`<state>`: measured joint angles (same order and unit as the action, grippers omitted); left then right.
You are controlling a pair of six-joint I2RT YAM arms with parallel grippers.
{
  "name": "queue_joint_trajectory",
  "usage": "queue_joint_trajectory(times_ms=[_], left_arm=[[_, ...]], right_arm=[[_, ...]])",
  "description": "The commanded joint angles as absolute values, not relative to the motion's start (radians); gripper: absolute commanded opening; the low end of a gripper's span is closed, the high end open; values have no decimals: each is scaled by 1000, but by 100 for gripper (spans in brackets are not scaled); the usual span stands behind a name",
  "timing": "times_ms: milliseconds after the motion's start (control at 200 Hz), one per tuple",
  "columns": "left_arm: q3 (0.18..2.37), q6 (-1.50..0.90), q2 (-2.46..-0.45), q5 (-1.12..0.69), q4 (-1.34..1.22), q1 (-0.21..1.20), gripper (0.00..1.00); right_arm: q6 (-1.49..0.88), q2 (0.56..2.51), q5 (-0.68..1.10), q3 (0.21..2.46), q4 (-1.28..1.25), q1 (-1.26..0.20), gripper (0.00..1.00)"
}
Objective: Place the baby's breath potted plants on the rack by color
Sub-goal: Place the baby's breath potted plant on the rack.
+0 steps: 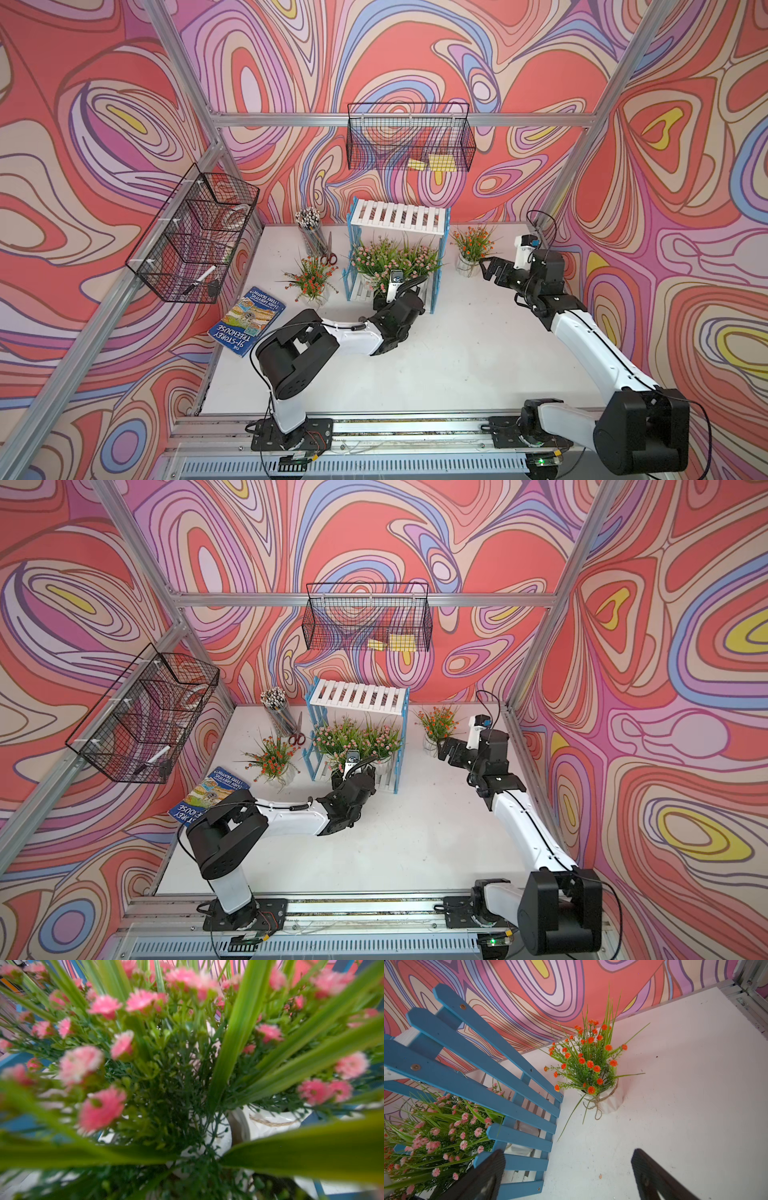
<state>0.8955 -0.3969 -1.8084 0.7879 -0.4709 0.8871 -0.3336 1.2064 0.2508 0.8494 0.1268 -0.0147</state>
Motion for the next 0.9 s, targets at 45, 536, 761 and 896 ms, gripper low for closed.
queue_joint_trajectory(times_ms=[45,536,761,896], left_arm=[[914,-408,-1837,782,-541,856,63],[947,-415,-1871,742,-523,823,73],[924,-437,-1854,697,-502,825,100],[906,-446,-1844,680,-497,824,100]], right_arm=[[-322,1211,250,858,132,-20,98],[-321,1213,250,856,133,-20,98],[-327,1219,259,849,123,-20,98],[-331,1222,266,844,117,-21,98]])
